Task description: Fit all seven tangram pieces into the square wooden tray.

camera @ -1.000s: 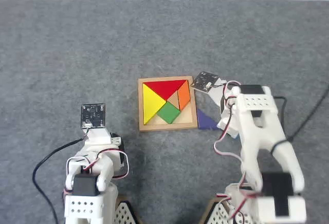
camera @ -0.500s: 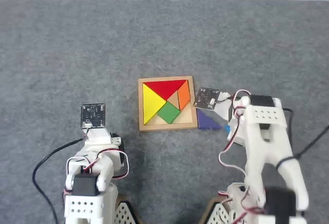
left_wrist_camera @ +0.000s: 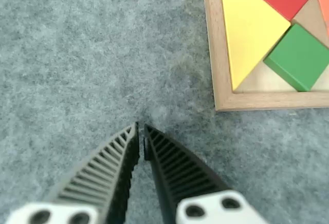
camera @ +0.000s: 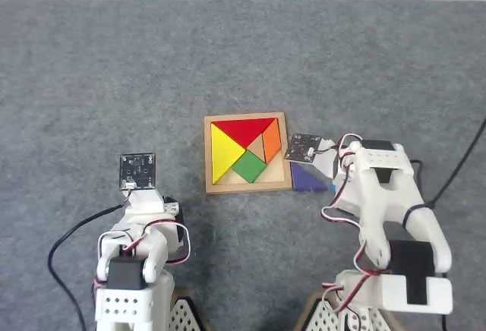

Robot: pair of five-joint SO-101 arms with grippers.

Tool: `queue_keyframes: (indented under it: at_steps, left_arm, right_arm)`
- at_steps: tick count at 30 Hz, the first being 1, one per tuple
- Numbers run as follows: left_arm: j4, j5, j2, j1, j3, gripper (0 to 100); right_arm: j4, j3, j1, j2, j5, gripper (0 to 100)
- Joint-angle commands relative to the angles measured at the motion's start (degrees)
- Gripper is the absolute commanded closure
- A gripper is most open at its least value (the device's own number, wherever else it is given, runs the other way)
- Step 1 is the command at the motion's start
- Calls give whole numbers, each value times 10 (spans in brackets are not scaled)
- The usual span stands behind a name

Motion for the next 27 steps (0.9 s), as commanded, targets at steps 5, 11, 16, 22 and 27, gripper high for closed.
queue_keyframes:
  at_steps: [5,11,16,22,27]
  left_arm:
    - [1,-6,-11,-4,-7,986]
    - [1,-6,-11,-4,-7,986]
    - [1,-6,-11,-4,-7,986]
    - [1,-6,-11,-4,-7,986]
    - [1,-6,-11,-4,-7,986]
  right_arm:
    - [-7,-11,7,12,5,938]
    - [-10,-19,5,10,-32,965]
    - [-5,-68,4,10,-120,965]
    - [86,-149,-63,10,-240,965]
    - [162,-243,-144,10,-337,965]
